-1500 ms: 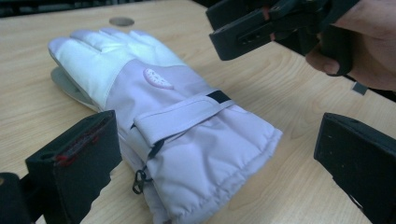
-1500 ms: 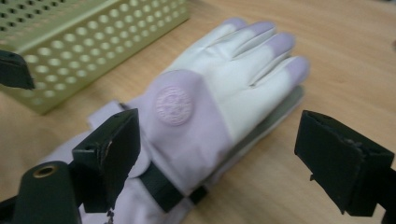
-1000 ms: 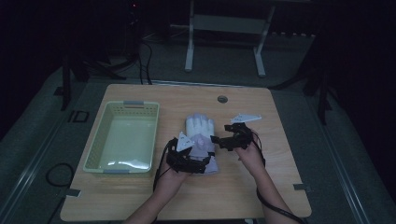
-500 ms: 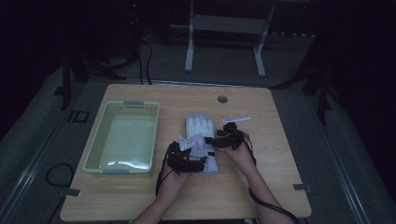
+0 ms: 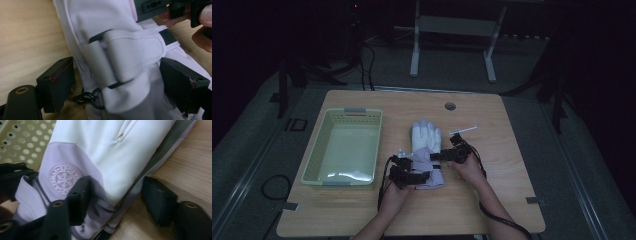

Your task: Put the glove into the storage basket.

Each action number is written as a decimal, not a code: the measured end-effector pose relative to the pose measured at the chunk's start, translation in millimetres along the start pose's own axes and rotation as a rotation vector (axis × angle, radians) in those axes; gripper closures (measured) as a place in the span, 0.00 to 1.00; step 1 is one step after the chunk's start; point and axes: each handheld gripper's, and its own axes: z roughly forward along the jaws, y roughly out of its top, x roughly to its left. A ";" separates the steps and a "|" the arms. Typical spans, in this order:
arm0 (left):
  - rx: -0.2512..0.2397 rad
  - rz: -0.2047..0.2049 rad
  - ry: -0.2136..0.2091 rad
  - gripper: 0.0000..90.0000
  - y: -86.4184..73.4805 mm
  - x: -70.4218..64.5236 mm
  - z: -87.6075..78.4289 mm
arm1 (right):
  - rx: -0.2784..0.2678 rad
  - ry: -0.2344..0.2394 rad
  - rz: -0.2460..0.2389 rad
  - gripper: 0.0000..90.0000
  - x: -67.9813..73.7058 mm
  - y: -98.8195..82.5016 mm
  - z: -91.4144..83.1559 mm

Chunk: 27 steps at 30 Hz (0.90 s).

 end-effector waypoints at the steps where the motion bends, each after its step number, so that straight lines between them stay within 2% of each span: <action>1: 0.011 0.015 -0.002 0.19 1.0 -0.2 0.2 | 0.007 0.013 -0.005 0.55 -0.3 -0.3 0.7; 2: 0.019 0.020 -0.003 0.23 1.8 -0.2 0.1 | 0.012 0.029 -0.007 0.65 0.7 -1.6 2.1; 3: 0.027 0.018 -0.006 0.25 2.9 0.5 -0.3 | 0.011 0.036 -0.012 0.70 1.9 -1.9 1.7; 6: 0.043 0.009 -0.005 0.33 4.8 2.3 -1.7 | 0.006 -0.009 -0.044 0.78 10.4 -2.1 0.3; 8: 0.052 0.018 0.003 0.38 6.3 1.5 -3.6 | -0.002 -0.050 -0.074 0.81 17.6 -1.9 0.3; 9: 0.052 0.033 0.019 0.46 7.4 -0.9 -6.1 | -0.013 -0.081 -0.088 0.82 23.3 -2.1 0.8; 11: 0.054 0.040 0.023 0.50 8.1 -1.9 -7.4 | -0.015 -0.098 -0.103 0.82 26.0 -2.1 1.1; 15: 0.061 0.061 0.016 0.67 12.2 -2.5 -11.9 | -0.022 -0.135 -0.121 0.85 34.3 -1.4 0.7; 18: 0.076 0.073 0.013 0.73 15.1 -3.8 -13.1 | -0.025 -0.155 -0.128 0.86 39.7 -0.2 -1.7; 23: 0.085 0.098 0.021 0.74 21.7 -8.6 -18.1 | -0.049 -0.147 -0.124 0.86 43.6 1.6 -9.2; 25: 0.085 0.119 0.029 0.74 25.1 -11.2 -21.2 | -0.058 -0.146 -0.121 0.86 44.7 2.4 -11.2; 27: 0.085 0.121 0.031 0.74 28.7 -12.8 -23.9 | -0.071 -0.149 -0.125 0.86 48.0 5.3 -16.2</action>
